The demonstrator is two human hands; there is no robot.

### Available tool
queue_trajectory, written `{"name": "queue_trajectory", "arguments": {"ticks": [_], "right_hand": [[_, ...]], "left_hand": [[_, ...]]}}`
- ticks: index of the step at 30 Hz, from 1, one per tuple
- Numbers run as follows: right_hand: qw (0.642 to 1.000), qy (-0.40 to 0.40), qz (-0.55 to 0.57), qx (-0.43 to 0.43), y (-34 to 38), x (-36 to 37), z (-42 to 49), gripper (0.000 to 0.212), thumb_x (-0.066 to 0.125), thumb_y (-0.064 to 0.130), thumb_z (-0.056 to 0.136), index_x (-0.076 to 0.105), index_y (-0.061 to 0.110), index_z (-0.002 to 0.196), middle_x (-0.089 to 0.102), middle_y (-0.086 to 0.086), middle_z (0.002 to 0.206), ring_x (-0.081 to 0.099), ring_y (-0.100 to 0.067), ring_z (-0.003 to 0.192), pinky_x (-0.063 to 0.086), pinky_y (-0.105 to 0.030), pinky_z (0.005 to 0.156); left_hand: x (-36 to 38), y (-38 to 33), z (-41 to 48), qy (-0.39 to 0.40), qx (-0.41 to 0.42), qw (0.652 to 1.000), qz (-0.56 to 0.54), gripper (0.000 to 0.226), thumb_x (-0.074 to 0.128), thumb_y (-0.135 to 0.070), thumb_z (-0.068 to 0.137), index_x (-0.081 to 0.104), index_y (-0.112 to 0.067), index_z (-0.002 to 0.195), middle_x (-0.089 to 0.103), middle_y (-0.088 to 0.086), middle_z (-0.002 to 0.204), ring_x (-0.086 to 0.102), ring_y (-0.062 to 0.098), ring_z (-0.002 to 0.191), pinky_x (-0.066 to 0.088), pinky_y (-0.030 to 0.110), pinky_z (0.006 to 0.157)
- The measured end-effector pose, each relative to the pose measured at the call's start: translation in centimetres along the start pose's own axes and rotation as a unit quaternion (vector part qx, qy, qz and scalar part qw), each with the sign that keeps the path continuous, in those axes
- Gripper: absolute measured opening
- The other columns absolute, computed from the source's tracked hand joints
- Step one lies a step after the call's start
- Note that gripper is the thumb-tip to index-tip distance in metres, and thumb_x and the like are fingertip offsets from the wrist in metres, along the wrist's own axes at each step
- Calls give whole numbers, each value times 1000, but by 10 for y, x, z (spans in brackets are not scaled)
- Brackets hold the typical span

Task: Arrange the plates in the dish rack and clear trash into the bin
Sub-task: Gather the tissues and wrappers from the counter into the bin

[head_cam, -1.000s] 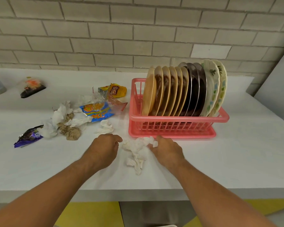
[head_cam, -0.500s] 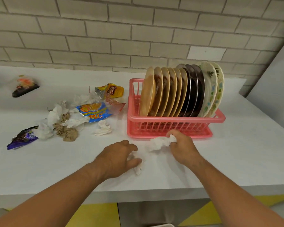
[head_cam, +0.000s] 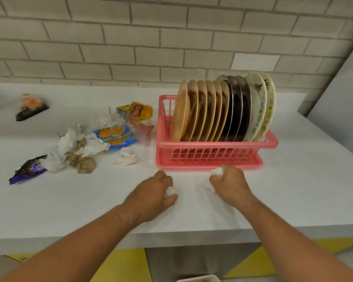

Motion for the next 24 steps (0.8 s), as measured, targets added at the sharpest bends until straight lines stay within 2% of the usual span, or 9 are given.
{"name": "queue_trajectory", "arguments": {"ticks": [3,5,8,10,14,17,19,21,24], "right_hand": [[1000,-1,30,1,-3,-1,2,10,54,7,93,56,16,96,61,-3,94,61,-18,81,47,-23,56],[999,15,48,-11,-3,-2,3,19,52,2,93,53,19,100,57,-1,95,61,-19,84,53,-27,58],[997,50,26,-45,-2,-1,2,31,48,-1,95,60,25,106,57,3,102,56,-16,93,43,-16,61],[997,59,33,-44,-1,-1,3,32,45,-1,94,67,22,99,60,2,104,57,-15,94,41,-14,62],[992,92,75,-39,-2,0,0,21,52,21,96,68,9,90,64,-4,92,59,-22,84,45,-28,68],[994,85,49,-54,-5,3,-1,33,59,41,93,61,16,71,60,2,71,62,-18,64,44,-19,52],[994,91,43,-34,-8,6,-3,38,57,43,94,65,10,77,63,-4,72,65,-17,53,41,-13,43],[994,93,35,-51,-12,10,-7,40,56,42,95,69,6,84,67,-10,79,65,-17,56,47,-19,52],[991,90,31,-98,-16,11,-24,37,57,45,94,74,12,94,70,3,92,60,-13,82,43,-19,71]], "left_hand": [[-15,1,1,-53,-22,997,-51,11,56,-31,87,50,-28,95,52,-8,97,52,14,83,45,26,72],[-22,1,1,-76,-27,994,-77,10,56,-21,86,51,-27,92,54,-10,90,51,13,79,41,21,65],[-28,-1,2,-98,-21,990,-100,18,55,-12,86,62,-25,95,55,-10,91,52,11,83,38,19,70],[-31,-3,1,-102,-36,990,-93,20,53,-10,87,68,-23,92,55,-9,90,53,11,85,40,20,74],[-30,-1,-7,-101,-90,987,-83,14,58,-15,86,68,-23,91,58,-4,92,54,13,85,42,22,74],[-23,-2,-17,-89,-129,985,-77,4,67,-32,84,66,-29,82,63,-5,91,56,12,83,45,25,74],[-14,-5,-23,-76,-157,981,-90,11,69,-38,84,65,-30,77,64,-6,84,58,12,77,48,26,71],[-6,-6,-27,-61,-181,976,-109,5,66,-33,87,68,-30,84,65,-6,79,61,11,67,51,25,68],[6,-11,-31,-48,-165,980,-98,14,61,-20,91,71,-28,97,67,-5,101,62,8,72,47,15,68]]}}
Point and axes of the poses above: each hand's wrist, its own z-axis towards the middle knuckle, its own x-axis out of the palm, y = z × x, the point moved 2 cm from there along z, towards the middle knuckle
